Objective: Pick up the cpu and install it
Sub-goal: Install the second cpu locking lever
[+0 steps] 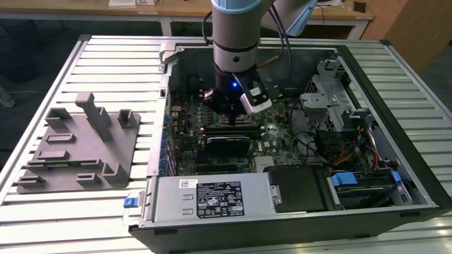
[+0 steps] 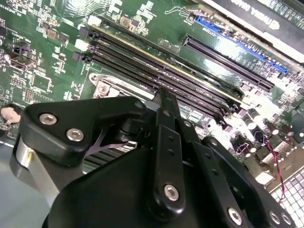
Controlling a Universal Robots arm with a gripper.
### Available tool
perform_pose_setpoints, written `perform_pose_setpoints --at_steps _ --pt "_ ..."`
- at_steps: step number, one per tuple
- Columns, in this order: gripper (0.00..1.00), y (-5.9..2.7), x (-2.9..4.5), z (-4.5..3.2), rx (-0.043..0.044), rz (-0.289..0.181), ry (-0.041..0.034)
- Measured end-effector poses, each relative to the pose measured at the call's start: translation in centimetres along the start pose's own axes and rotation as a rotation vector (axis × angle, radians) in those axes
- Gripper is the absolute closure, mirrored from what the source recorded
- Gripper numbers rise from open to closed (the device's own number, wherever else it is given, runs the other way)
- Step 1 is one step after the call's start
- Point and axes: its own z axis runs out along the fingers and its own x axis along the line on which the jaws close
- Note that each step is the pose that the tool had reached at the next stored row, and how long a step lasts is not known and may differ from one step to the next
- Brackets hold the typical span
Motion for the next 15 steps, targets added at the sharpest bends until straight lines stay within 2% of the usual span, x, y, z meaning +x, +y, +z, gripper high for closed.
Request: perform_pose_setpoints --at_steps 3,5,12,15 --pt "0.89 -0.12 0.28 0.06 -0.0062 0.0 0.0005" --pt "0.89 -0.21 0.51 0.11 -0.0148 0.001 0.0011" --pt "0.89 -0.63 1.21 0.43 -0.058 0.002 0.0038" --pt "0.89 -0.88 1.38 0.63 -0.0737 0.003 0.0048"
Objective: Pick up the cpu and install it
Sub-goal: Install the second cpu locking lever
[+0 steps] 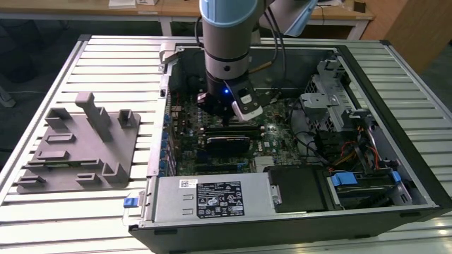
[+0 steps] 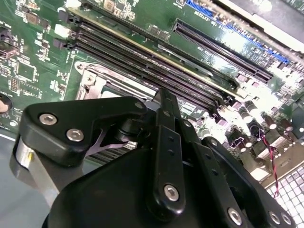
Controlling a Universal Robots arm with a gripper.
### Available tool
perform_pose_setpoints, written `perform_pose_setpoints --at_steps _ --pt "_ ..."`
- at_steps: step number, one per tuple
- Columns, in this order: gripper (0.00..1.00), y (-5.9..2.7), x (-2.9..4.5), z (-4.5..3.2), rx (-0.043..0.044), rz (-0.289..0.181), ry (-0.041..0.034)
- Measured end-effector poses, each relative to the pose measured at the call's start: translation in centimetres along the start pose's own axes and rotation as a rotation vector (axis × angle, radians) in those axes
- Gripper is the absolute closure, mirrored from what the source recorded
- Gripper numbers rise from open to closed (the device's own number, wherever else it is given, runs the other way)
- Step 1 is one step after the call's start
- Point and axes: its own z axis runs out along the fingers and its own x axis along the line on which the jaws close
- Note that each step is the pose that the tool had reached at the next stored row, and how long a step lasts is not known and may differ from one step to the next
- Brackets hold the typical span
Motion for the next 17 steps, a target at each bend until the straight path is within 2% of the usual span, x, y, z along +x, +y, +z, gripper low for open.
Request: perform_pose_setpoints --at_steps 4,6,14,17 --pt "0.89 -0.27 0.28 0.33 -0.0097 0.0 0.0006" --pt "0.89 -0.4 0.44 0.46 -0.018 0.001 0.0013" --pt "0.89 -1.24 0.83 0.81 -0.0632 0.003 0.0042" --pt "0.89 -1.61 0.86 0.84 -0.0904 0.004 0.006"
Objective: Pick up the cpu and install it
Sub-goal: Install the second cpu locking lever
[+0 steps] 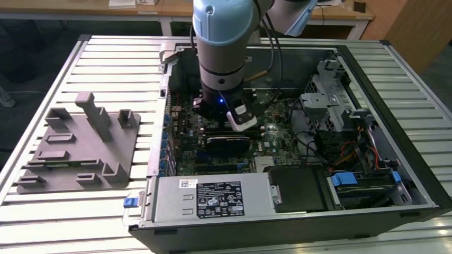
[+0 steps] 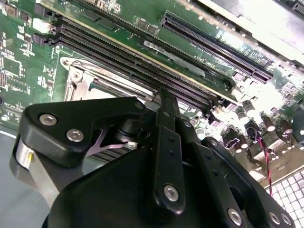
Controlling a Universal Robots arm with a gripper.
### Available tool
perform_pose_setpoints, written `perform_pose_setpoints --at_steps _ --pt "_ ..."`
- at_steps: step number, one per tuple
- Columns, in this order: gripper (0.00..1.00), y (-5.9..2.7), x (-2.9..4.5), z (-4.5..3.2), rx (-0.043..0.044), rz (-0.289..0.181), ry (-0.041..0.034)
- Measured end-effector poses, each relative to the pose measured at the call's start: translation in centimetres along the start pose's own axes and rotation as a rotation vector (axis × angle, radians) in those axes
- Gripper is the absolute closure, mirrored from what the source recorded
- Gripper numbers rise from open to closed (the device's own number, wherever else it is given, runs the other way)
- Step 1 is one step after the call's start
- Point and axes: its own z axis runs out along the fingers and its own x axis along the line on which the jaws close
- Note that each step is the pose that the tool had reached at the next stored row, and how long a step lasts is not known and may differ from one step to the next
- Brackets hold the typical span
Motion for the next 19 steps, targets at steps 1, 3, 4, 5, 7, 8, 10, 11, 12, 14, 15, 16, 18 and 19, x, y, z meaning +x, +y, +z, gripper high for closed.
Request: perform_pose_setpoints --at_steps 1,3,4,5,7,8,10,11,12,14,15,16,18,19 --pt "0.89 -0.11 0.02 0.01 -0.0076 0.0 0.0006" --pt "0.89 -0.28 0.08 0.1 -0.0202 0.001 0.0012" --pt "0.89 -0.35 0.13 0.18 -0.0244 0.001 0.0014" --pt "0.89 -0.4 0.18 0.28 -0.0275 0.001 0.0015" --pt "0.89 -0.45 0.25 0.47 -0.0326 0.001 0.0017" --pt "0.89 -0.47 0.28 0.52 -0.035 0.001 0.002" --pt "0.89 -0.49 0.32 0.6 -0.0431 0.002 0.0025" --pt "0.89 -0.5 0.34 0.66 -0.0486 0.002 0.0026" --pt "0.89 -0.51 0.36 0.7 -0.0529 0.002 0.0029" --pt "0.89 -0.52 0.4 0.81 -0.0604 0.002 0.0033" --pt "0.89 -0.54 0.42 0.86 -0.0624 0.002 0.0035" --pt "0.89 -0.55 0.45 0.91 -0.0641 0.002 0.0036" --pt "0.89 -0.58 0.53 1.02 -0.0672 0.003 0.0038" --pt "0.89 -0.58 0.57 1.06 -0.0683 0.003 0.0037"
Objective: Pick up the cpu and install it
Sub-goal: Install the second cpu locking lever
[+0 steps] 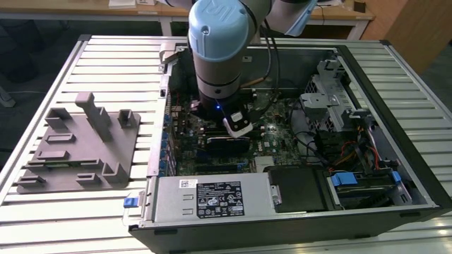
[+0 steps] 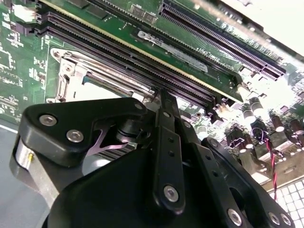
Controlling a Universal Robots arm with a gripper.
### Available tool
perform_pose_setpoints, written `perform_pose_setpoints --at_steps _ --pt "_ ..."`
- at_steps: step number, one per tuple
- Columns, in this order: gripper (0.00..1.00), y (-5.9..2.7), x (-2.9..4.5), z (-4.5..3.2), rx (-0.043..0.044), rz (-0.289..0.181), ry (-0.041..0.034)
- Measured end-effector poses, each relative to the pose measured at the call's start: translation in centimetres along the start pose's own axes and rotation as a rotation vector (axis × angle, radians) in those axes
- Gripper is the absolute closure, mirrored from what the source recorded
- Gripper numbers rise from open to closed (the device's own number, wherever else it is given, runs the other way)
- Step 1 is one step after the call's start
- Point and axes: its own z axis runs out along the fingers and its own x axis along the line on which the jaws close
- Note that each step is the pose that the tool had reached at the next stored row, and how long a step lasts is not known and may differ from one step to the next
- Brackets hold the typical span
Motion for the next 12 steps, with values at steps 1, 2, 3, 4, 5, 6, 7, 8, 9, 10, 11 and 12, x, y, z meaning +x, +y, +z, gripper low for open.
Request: perform_pose_setpoints --at_steps 1,2,3,4,5,6,7,8,9,10,11,12 --pt "0.89 -0.01 0.04 0.03 -0.0003 0.0 0.0001" --pt "0.89 -0.02 0.06 0.04 -0.0005 0.0 0.0002" --pt "0.89 -0.03 0.09 0.05 -0.0003 0.0 0.0003" --pt "0.89 -0.03 0.1 0.06 -0.0003 0.0 0.0003" --pt "0.89 -0.03 0.11 0.06 -0.0003 0.0 0.0004" --pt "0.89 -0.03 0.11 0.06 -0.0002 0.0 0.0004" --pt "0.89 -0.03 0.11 0.06 0.0001 0.0 0.0003" --pt "0.89 -0.03 0.11 0.05 0.0009 0.0 0.0001" --pt "0.89 -0.01 0.11 0.01 0.0018 0.0 -0.0001" --pt "0.89 0.0 0.11 -0.04 0.0029 0.0 -0.0002" --pt "0.89 0.02 0.1 -0.1 0.0042 0.0 -0.0002" --pt "0.89 0.03 0.1 -0.18 0.0057 0.0 -0.0002"
